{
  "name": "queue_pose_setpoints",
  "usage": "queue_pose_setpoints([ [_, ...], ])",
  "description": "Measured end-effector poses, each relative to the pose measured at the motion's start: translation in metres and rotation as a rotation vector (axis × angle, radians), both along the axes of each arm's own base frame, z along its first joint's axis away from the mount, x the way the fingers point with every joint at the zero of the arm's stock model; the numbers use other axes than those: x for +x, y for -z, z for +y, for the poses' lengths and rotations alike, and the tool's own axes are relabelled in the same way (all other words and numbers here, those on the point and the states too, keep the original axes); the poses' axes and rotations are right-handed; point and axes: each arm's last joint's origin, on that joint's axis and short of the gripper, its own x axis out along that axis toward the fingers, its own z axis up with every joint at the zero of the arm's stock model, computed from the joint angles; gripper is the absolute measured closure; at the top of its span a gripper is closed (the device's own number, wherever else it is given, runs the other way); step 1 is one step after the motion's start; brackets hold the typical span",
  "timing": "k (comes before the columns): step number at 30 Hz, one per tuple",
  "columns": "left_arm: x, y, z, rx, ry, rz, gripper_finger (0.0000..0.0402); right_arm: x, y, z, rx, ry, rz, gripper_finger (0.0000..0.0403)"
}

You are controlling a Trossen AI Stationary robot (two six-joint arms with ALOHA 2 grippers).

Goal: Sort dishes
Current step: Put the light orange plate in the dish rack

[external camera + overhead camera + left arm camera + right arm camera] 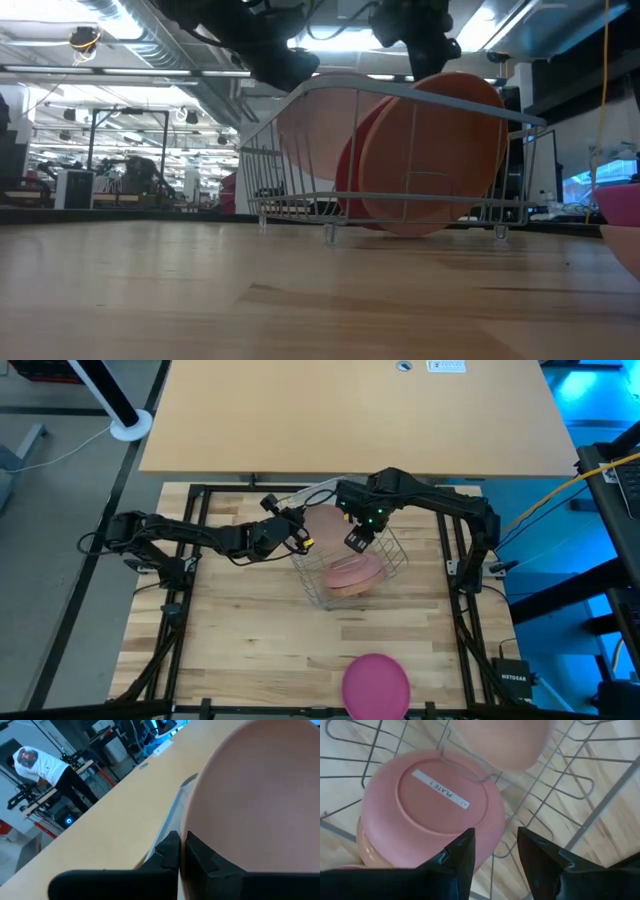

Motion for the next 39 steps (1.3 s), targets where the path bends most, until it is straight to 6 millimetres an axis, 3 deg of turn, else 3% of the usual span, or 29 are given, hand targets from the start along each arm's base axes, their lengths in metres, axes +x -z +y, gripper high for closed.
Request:
queue_pose_setpoints([
  [18,0.006,-0.008,-0.042,0.06,0.157,-0.013,0.0401,0.0,0.0,-0.001,-0.036,0.003,0.012,0.0253],
  [23,0.006,-0.008,-0.041,0.058,0.158,-0.016,0.0401,0.0,0.0,-0.002,-0.062,0.007,0.015,0.0253],
  [30,0.006,-0.007,-0.033,0.055,0.149,-0.008,0.0401,0.0,-0.003,0.002,0.061,0.005,-0.023,0.0253],
  [39,0.005,-0.007,-0.024,0.056,0.118,-0.001,0.0401,-0.005,-0.026,0.002,-0.014,0.025,-0.1,0.0253],
])
